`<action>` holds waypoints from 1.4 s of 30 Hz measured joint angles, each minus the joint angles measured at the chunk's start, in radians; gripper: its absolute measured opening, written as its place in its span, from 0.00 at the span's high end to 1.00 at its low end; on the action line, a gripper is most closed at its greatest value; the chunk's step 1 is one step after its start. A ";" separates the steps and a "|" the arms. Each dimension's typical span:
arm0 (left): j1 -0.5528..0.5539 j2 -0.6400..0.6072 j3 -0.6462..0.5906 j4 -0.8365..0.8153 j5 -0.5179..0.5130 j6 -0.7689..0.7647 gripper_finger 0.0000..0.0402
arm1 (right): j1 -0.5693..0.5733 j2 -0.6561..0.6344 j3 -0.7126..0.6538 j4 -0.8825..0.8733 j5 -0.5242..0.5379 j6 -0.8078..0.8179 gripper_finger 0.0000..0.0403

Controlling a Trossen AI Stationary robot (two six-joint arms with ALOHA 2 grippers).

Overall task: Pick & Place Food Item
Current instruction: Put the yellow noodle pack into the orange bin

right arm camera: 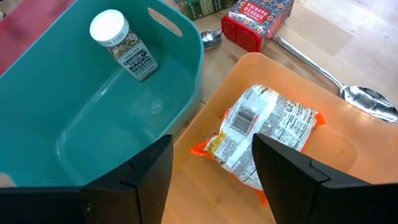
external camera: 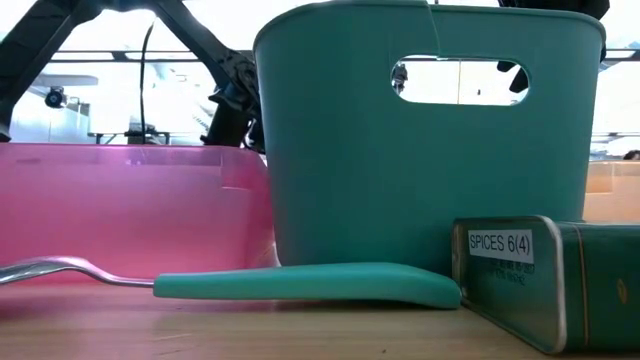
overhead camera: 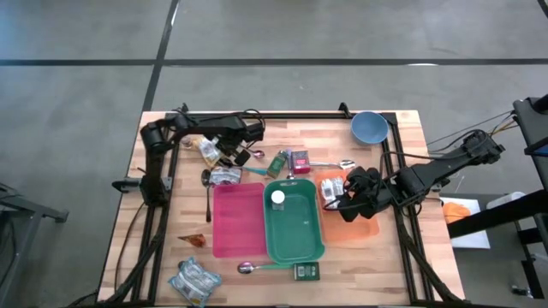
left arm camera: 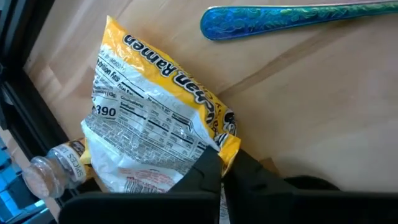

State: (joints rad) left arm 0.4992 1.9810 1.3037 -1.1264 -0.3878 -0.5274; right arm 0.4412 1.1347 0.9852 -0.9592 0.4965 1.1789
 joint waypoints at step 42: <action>-0.079 -0.771 0.000 0.143 0.541 -0.100 1.00 | -0.128 -0.024 0.000 0.387 0.052 -0.250 0.46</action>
State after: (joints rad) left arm 0.4206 1.2103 1.3033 -0.9836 0.1527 -0.6275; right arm 0.3129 1.1105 0.9855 -0.5725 0.5490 0.9292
